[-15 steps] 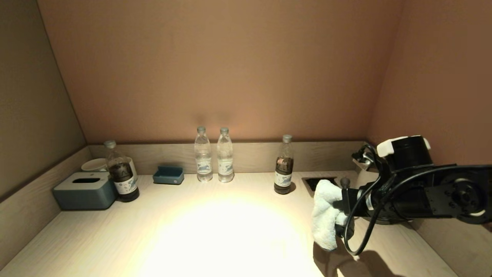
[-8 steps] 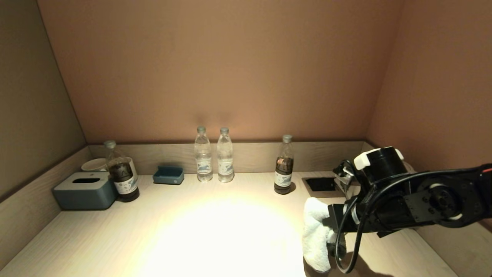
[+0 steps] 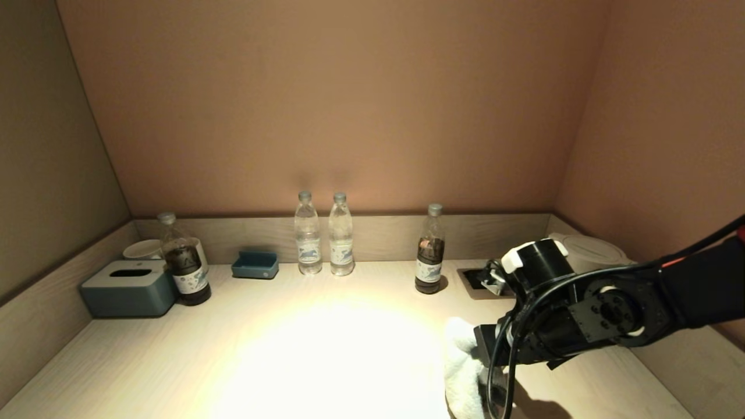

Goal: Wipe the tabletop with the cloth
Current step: Sweep the stains on the table

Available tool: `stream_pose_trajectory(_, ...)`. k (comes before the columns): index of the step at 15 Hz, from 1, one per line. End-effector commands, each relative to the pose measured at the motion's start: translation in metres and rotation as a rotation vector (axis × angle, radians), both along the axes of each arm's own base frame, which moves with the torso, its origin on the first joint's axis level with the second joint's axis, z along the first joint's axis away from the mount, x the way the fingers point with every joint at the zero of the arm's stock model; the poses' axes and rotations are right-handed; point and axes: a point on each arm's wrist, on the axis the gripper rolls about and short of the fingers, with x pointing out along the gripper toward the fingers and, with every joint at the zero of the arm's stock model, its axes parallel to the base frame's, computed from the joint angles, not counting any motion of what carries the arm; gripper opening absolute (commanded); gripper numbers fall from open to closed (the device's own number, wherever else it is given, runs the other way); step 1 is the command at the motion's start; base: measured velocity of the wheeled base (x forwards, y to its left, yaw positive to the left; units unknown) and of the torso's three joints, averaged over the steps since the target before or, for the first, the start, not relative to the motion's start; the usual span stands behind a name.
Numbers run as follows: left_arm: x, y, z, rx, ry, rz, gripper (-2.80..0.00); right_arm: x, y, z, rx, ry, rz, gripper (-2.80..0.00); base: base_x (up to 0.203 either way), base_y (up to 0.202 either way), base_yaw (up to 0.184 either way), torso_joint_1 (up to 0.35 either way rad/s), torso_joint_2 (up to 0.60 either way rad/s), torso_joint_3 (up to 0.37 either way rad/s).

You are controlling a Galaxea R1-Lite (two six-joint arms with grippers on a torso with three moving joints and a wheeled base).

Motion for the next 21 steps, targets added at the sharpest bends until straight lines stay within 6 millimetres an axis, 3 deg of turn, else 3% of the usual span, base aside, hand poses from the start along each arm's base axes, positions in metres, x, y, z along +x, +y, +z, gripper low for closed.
stream_pose_trajectory(1,0.0,0.0,0.0,-0.001,0.0,-0.001,-2.8,0.006,0.005,-0.009,-0.007,0.028,0.009,-2.8,0.0,0.0,0.0,0.0,0.0,0.0)
stream_pose_trajectory(13,0.0,0.0,0.0,-0.001,0.0,0.0,-2.8,0.023,0.031,-0.023,-0.002,0.054,0.053,-2.8,0.0,0.0,0.0,0.0,0.0,0.0)
stream_pose_trajectory(21,0.0,0.0,0.0,-0.001,0.0,0.0,-2.8,0.026,0.064,-0.019,0.02,0.034,0.115,-2.8,0.0,0.0,0.0,0.0,0.0,0.0)
